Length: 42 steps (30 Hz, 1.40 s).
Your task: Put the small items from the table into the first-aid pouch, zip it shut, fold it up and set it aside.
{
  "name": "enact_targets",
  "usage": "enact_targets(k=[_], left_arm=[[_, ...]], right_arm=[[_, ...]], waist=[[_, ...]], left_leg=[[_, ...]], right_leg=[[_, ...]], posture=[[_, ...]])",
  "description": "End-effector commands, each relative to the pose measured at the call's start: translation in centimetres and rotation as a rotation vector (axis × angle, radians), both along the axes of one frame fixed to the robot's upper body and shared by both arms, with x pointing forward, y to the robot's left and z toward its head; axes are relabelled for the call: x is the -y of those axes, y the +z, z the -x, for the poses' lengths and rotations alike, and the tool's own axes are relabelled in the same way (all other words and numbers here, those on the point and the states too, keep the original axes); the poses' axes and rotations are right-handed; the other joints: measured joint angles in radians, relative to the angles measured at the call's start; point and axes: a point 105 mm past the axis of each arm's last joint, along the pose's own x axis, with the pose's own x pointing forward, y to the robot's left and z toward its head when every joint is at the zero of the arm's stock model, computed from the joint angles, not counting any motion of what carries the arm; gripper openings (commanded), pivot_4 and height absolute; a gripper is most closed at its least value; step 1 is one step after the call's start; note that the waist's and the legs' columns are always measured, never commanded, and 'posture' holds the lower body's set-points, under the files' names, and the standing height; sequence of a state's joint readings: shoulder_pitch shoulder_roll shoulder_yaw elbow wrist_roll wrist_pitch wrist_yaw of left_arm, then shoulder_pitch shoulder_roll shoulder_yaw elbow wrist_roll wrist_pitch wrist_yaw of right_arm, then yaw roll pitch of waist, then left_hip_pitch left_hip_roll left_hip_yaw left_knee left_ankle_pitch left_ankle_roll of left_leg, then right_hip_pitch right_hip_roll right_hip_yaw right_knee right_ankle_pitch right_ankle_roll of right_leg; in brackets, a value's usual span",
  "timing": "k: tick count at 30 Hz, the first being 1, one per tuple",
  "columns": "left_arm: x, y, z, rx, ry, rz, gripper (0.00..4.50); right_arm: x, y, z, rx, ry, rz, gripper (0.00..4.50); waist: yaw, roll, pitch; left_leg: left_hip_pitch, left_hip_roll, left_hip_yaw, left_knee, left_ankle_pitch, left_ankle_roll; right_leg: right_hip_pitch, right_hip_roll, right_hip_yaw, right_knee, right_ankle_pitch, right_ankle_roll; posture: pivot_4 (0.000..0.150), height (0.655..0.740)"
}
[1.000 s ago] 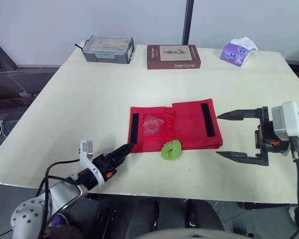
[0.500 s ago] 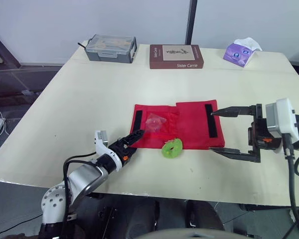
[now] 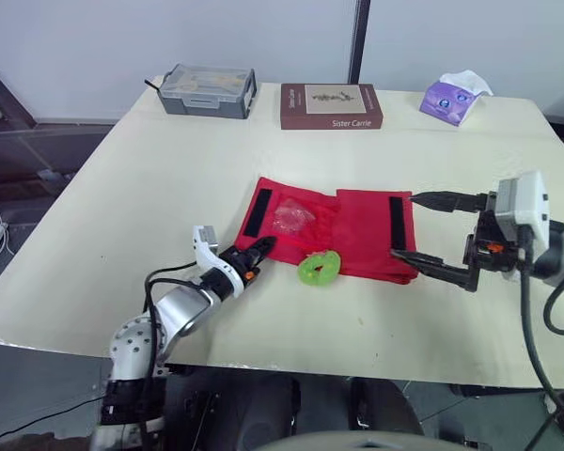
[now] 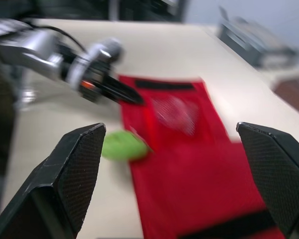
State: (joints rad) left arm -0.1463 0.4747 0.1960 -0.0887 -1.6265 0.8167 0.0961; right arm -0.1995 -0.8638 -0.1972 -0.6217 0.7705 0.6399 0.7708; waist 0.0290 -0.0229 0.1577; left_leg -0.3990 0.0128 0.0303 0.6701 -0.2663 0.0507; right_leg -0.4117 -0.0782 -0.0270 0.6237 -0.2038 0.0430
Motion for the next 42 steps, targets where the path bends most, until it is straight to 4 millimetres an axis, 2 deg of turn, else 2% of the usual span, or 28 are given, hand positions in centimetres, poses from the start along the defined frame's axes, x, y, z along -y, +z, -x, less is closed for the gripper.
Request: enact_targets(k=[1,3,5,9,14,17,21,26,29,33,36,38,42], left_arm=[[-2.3,2.6,-0.9,0.117,-0.027,-0.037,0.00],[-3.5,2.8,-1.2,0.127,-0.046,-0.058,0.00],[-4.6,3.1,-1.5,0.141,-0.081,-0.094,0.00],[-5.5,3.7,-1.5,0.148,-0.199,-0.141,0.00],[-6.0,3.9,-1.8,0.167,-0.316,-0.205,0.00],[-6.1,4.6,-2.3,0.205,-0.349,-0.242,0.00],[-5.3,5.9,-2.8,0.257,-0.394,-0.265,0.00],[-2.9,8.1,-2.7,0.348,-0.478,-0.261,0.00],[-0.2,9.8,-1.8,0.427,-0.586,-0.256,0.00],[3.2,10.8,-0.4,0.500,-0.735,-0.300,0.00],[5.3,10.5,0.3,0.530,-0.823,-0.363,0.00],[6.5,9.3,1.0,0.556,-0.916,-0.463,0.00],[7.2,6.7,0.4,0.540,-0.968,-0.634,0.00]], right_arm=[[0.3,-1.1,-1.5,-0.039,-0.081,-0.022,3.97],[0.3,-2.2,-2.1,-0.052,-0.080,0.009,3.26],[0.0,-3.7,-2.9,-0.059,-0.068,0.071,2.14],[-2.0,-4.9,-4.5,-0.064,-0.025,0.049,0.08],[-4.3,-6.6,-6.4,-0.072,0.006,0.054,0.03],[-4.7,-7.8,-6.7,-0.096,0.017,0.100,0.03],[-4.7,-9.3,-6.9,-0.126,0.010,0.154,0.03],[-5.5,-10.2,-6.7,-0.157,0.008,0.148,0.03],[-5.8,-10.5,-6.9,-0.154,0.000,0.149,0.03],[-6.2,-10.2,-7.1,-0.141,-0.008,0.138,0.03],[-6.3,-10.0,-7.2,-0.135,-0.016,0.127,0.03],[-6.4,-9.9,-7.3,-0.133,-0.027,0.113,0.03],[-6.5,-9.6,-7.4,-0.123,-0.041,0.095,0.03]], waist=[[-0.008,0.000,0.000],[-0.014,0.001,0.001],[-0.017,0.001,0.001],[-0.025,-0.001,0.002],[-0.031,-0.001,0.003],[-0.030,-0.001,0.003],[-0.031,-0.002,0.003],[-0.036,-0.002,0.003],[-0.039,-0.002,0.003],[-0.040,-0.002,0.003],[-0.044,-0.002,0.003],[-0.044,-0.002,0.004],[-0.043,-0.002,0.004]], left_leg=[[0.000,0.000,0.000,0.000,0.000,0.000],[0.000,0.000,0.000,0.000,0.000,0.000],[-0.001,-0.001,0.000,-0.001,0.000,0.000],[-0.001,-0.002,0.000,-0.001,0.000,0.000],[-0.001,-0.002,-0.001,-0.002,0.001,-0.001],[-0.002,-0.002,-0.003,-0.002,0.001,-0.002],[-0.002,-0.001,-0.004,-0.002,0.001,-0.003],[-0.002,0.000,-0.005,-0.002,0.002,-0.003],[-0.001,0.001,-0.005,-0.001,0.002,-0.004],[-0.001,0.001,-0.005,-0.001,0.003,-0.005],[-0.001,0.001,-0.005,-0.001,0.003,-0.005],[-0.001,0.002,-0.005,-0.001,0.003,-0.005],[0.000,0.003,-0.005,-0.002,0.003,-0.005]], right_leg=[[0.000,0.000,0.000,0.000,0.000,0.000],[0.000,0.000,0.000,0.000,0.000,0.000],[0.000,0.000,0.000,-0.001,0.000,0.000],[-0.001,0.002,0.000,-0.001,0.000,0.001],[-0.001,0.004,0.000,-0.001,0.000,0.001],[-0.001,0.004,0.000,-0.001,0.000,0.000],[-0.001,0.003,0.000,-0.001,0.000,0.001],[-0.001,0.004,-0.001,0.000,0.000,0.001],[-0.001,0.004,-0.001,0.001,0.000,0.001],[-0.001,0.004,0.000,0.001,0.000,0.001],[-0.001,0.005,0.000,0.001,0.000,0.001],[-0.001,0.006,0.000,0.002,0.000,0.001],[-0.001,0.008,0.000,0.002,0.000,0.001]], posture=[[0.150,0.7400],[0.150,0.7400],[0.150,0.7400],[0.150,0.7400],[0.150,0.7400],[0.150,0.7400],[0.150,0.7400],[0.150,0.7400],[0.150,0.7400],[0.150,0.7400],[0.150,0.7400],[0.150,0.7400],[0.150,0.7400]])
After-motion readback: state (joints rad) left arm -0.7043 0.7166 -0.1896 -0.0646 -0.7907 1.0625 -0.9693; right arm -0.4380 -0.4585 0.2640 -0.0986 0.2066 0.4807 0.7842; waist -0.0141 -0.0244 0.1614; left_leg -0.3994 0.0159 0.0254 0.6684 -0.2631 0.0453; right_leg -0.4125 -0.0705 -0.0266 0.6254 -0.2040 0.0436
